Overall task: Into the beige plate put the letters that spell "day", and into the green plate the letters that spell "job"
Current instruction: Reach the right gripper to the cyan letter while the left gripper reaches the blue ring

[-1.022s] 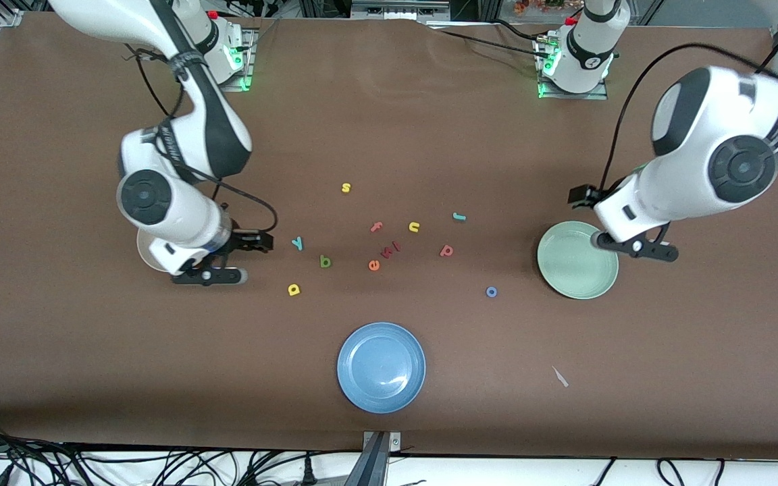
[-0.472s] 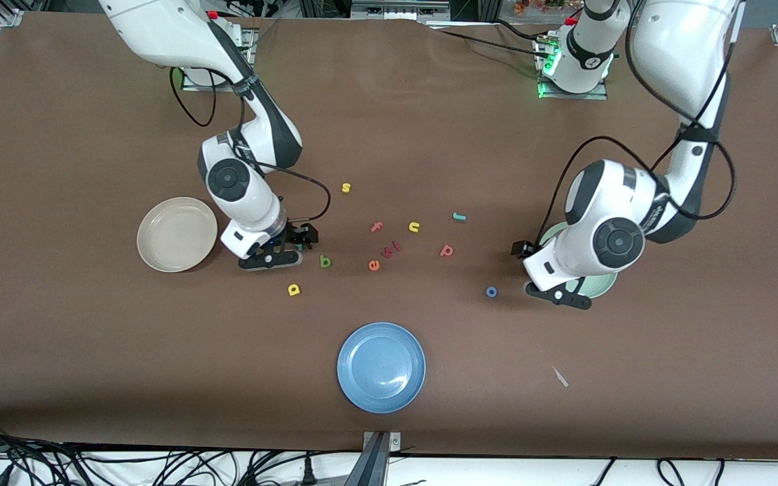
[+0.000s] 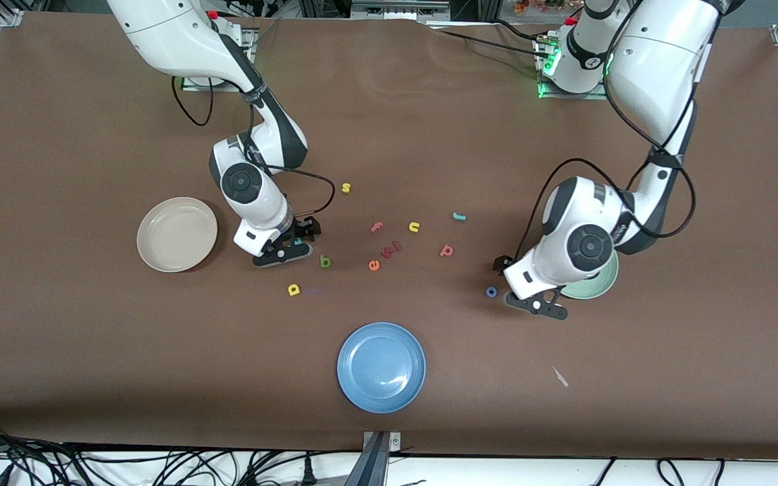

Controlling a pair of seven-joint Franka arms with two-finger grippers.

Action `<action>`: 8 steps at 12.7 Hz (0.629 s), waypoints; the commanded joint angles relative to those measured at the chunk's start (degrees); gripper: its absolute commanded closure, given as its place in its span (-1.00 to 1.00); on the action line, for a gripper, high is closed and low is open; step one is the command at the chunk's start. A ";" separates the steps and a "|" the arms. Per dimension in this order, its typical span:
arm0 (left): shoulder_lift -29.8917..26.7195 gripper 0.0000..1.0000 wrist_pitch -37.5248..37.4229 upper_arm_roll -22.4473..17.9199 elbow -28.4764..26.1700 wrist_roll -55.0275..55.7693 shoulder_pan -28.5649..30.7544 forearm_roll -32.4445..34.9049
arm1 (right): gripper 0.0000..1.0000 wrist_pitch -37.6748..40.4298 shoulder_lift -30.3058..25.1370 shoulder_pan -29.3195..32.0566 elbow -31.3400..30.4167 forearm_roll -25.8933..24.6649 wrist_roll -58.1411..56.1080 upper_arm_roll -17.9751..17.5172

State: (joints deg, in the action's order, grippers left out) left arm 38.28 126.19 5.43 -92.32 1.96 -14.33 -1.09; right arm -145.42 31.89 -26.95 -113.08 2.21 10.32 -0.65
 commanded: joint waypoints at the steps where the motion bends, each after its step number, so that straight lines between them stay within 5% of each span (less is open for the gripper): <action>1: 1.27 -0.99 4.67 -0.42 -0.05 -0.90 -2.27 -0.49 | -0.70 -1.97 0.53 0.23 -0.91 -0.19 -1.79 -0.05; 5: 3.73 -0.79 8.81 -0.42 0.74 -3.19 -2.63 0.56 | -0.39 -2.06 0.89 0.23 -0.47 -0.19 -2.49 -0.05; 8: 5.05 -0.32 9.08 -0.42 0.83 -3.19 -3.42 3.71 | -0.17 -2.06 0.89 0.32 -0.38 -0.10 -2.50 -0.05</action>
State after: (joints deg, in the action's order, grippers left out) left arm 42.16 134.81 5.41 -92.41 -0.44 -16.98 -0.06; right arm -146.45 32.66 -26.91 -113.32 2.21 8.67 -0.56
